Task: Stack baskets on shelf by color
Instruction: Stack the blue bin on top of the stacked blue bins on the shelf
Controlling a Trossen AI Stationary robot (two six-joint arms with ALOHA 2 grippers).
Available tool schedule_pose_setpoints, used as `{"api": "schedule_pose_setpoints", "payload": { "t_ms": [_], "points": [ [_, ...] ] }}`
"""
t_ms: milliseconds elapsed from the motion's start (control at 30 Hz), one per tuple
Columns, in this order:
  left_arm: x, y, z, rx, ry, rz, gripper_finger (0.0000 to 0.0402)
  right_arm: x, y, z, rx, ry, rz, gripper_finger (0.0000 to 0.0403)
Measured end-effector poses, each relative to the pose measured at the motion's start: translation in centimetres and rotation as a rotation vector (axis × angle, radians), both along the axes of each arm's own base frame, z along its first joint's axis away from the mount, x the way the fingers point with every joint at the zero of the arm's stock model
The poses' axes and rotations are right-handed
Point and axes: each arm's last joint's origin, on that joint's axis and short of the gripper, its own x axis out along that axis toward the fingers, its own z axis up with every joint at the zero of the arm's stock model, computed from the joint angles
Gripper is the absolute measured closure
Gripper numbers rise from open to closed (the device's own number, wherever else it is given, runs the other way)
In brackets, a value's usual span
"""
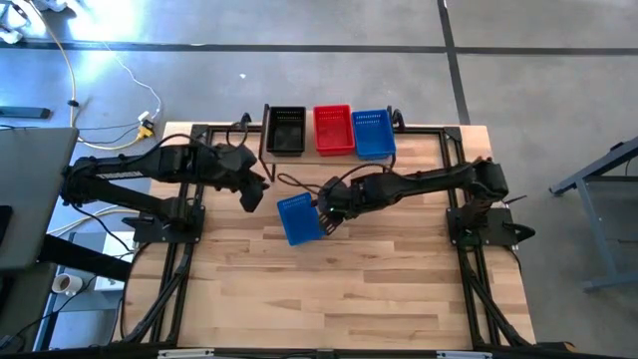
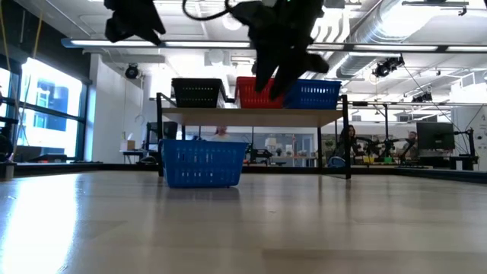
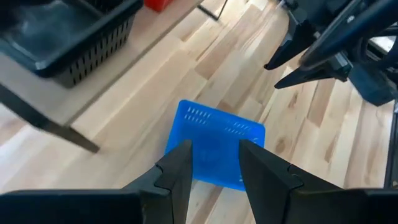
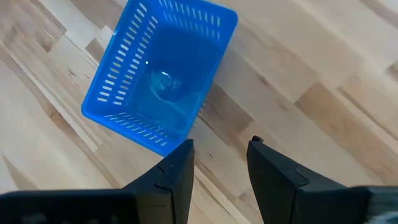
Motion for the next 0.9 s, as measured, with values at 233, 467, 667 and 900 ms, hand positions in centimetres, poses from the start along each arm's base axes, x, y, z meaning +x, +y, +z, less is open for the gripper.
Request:
{"api": "schedule_pose_setpoints", "payload": {
  "t_ms": [233,467,667,900],
  "points": [
    [-0.4,-1.5,-1.4,-0.031,0.03,-0.008,0.0282,2.2,0.6,-2.5,0.011,-0.032,0.006,0.0269],
    [-0.6,-2.8,-2.6,-0.051,0.062,-0.004,0.0282,3.3,0.6,-4.7,0.03,-0.026,-0.044,0.0269],
    [-0.6,-4.1,-2.7,-0.018,0.064,-0.034,0.0282,4.1,0.7,-6.7,0.027,-0.006,-0.061,0.0269],
    [-0.6,-5.0,-2.7,-0.01,0.063,-0.062,0.0282,4.6,0.7,-8.2,0.04,0.015,-0.096,0.0269]
  ]
}}
